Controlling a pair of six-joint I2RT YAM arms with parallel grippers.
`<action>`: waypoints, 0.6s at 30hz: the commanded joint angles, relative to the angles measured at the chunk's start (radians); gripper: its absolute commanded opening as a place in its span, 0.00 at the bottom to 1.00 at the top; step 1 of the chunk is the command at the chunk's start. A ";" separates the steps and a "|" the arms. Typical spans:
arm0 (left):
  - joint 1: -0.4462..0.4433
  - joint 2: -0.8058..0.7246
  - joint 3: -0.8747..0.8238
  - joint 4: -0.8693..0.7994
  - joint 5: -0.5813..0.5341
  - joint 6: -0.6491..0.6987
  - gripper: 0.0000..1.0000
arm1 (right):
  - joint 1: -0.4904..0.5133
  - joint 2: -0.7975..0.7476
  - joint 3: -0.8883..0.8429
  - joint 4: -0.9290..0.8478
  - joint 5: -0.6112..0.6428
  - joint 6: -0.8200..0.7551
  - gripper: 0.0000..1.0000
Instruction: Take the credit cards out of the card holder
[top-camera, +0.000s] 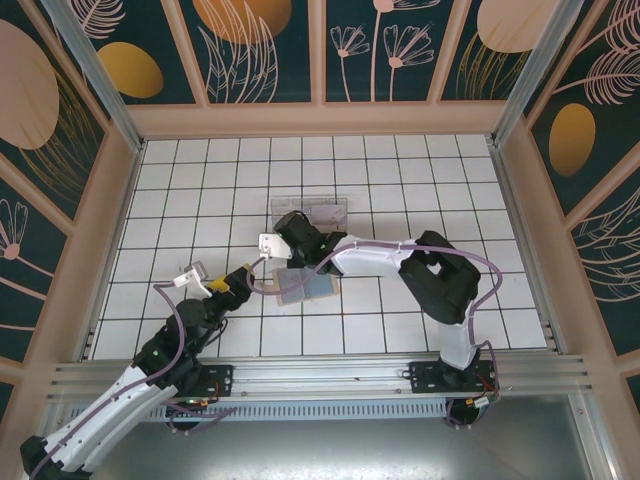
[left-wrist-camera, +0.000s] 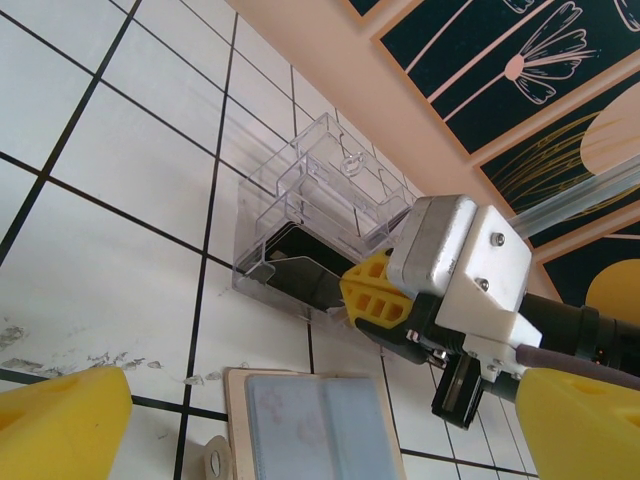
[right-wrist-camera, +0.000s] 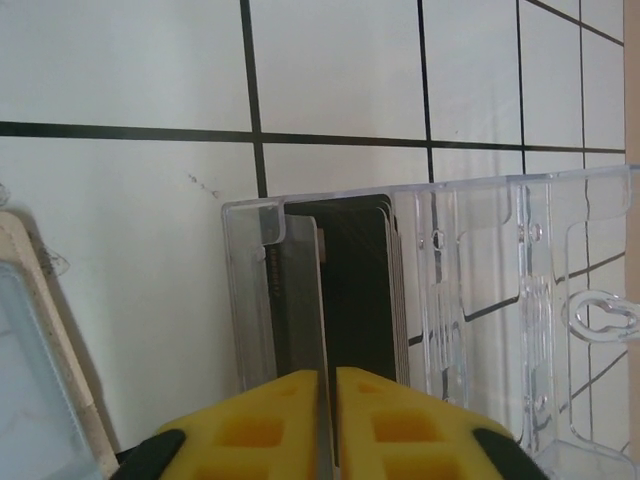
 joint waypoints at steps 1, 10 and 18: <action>0.000 -0.007 -0.026 -0.146 -0.022 0.012 0.99 | -0.006 0.018 0.026 0.032 0.042 0.029 0.24; 0.000 -0.007 -0.026 -0.146 -0.023 0.013 0.99 | -0.009 0.029 0.024 0.053 0.081 0.048 0.46; 0.000 -0.008 -0.024 -0.150 -0.027 0.013 0.99 | -0.043 0.050 0.048 0.096 0.153 0.095 0.46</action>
